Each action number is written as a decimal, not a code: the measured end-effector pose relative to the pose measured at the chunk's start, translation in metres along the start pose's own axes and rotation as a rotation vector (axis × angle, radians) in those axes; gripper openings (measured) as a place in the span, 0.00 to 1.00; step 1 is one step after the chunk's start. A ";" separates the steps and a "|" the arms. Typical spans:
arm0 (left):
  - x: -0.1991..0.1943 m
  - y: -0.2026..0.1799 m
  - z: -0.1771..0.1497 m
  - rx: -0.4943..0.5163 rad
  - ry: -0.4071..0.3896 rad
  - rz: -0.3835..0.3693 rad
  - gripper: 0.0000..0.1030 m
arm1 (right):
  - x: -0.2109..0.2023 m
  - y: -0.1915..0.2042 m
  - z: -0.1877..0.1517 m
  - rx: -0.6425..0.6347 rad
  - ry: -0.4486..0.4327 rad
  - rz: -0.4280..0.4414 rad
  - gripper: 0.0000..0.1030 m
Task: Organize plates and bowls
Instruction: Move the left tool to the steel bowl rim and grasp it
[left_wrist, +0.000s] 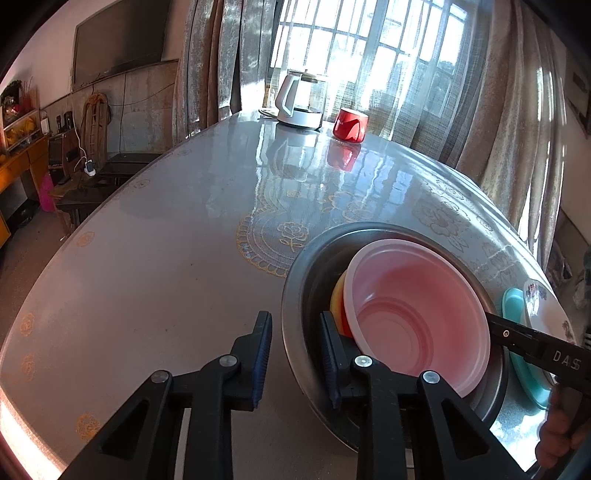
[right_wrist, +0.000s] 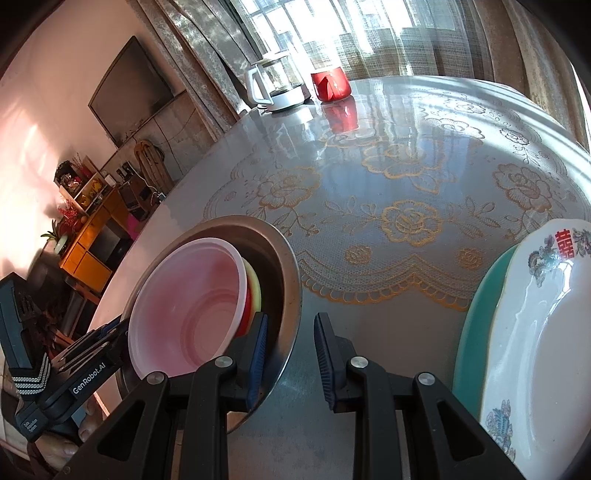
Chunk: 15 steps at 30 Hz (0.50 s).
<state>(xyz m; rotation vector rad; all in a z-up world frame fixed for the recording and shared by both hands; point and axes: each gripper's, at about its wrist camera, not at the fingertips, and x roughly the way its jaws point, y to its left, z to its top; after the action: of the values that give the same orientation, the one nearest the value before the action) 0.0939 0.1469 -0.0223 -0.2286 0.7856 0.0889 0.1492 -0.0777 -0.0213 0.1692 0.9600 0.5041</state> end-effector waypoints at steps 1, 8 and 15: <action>0.000 0.000 0.000 0.002 0.000 -0.002 0.24 | 0.000 0.000 0.000 0.000 0.002 0.000 0.25; -0.001 -0.002 0.000 0.001 -0.004 -0.013 0.17 | -0.002 0.000 -0.001 0.019 0.012 0.018 0.22; -0.004 -0.003 -0.003 -0.013 0.001 -0.016 0.17 | -0.003 -0.003 -0.002 0.039 0.017 0.027 0.23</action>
<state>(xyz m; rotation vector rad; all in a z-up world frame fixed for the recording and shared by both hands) 0.0891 0.1434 -0.0208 -0.2477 0.7839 0.0788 0.1471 -0.0817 -0.0213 0.2134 0.9851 0.5125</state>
